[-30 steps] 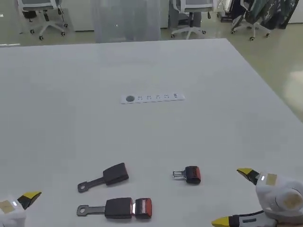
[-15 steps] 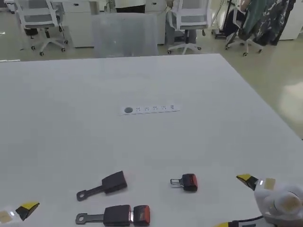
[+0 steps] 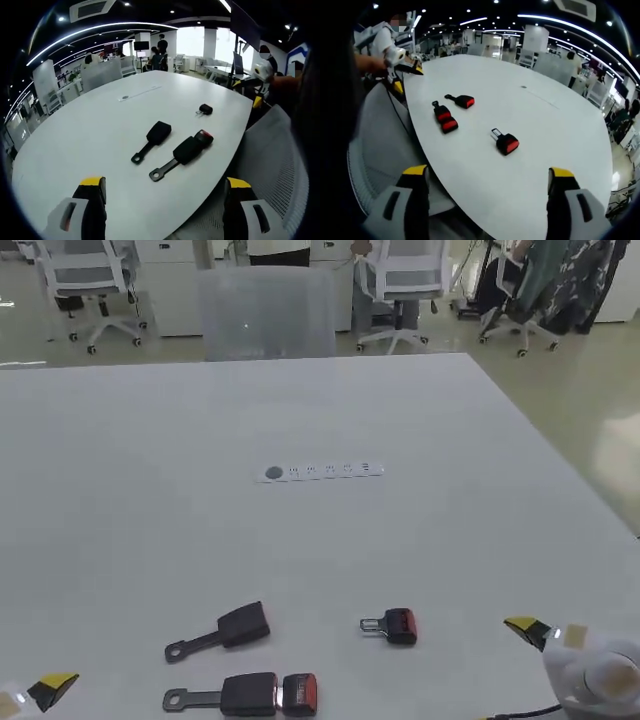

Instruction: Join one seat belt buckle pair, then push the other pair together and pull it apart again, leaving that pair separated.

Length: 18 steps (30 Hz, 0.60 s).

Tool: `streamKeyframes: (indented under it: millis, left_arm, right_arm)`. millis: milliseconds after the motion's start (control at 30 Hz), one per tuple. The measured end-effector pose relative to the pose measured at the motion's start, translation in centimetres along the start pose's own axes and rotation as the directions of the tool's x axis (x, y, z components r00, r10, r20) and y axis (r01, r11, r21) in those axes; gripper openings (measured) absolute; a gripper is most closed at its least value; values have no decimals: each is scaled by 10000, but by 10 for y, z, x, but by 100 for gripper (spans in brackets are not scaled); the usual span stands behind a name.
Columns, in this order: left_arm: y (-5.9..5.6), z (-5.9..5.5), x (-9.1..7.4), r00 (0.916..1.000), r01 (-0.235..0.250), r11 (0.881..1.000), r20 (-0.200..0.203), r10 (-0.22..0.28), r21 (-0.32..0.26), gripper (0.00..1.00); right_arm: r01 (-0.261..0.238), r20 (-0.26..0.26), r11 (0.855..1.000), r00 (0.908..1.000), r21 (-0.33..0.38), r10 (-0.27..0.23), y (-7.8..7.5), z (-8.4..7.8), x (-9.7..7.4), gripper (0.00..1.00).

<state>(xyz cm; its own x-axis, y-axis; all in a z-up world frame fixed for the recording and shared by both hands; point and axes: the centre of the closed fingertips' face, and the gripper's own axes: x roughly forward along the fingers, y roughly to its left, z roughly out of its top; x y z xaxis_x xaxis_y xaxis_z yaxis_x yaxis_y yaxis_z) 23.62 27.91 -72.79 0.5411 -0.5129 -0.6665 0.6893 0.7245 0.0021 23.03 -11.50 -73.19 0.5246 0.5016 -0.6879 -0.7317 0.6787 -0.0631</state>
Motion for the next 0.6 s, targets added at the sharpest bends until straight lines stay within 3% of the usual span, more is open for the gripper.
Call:
streamKeyframes:
  millis: [600]
  left_arm:
    - [5, -3, 4, 9998, -18, 10000, -214, 17, -85, 100]
  right_arm:
    - [-151, -8, 9999, 9999, 46, 151, -3, 0, 9, 100]
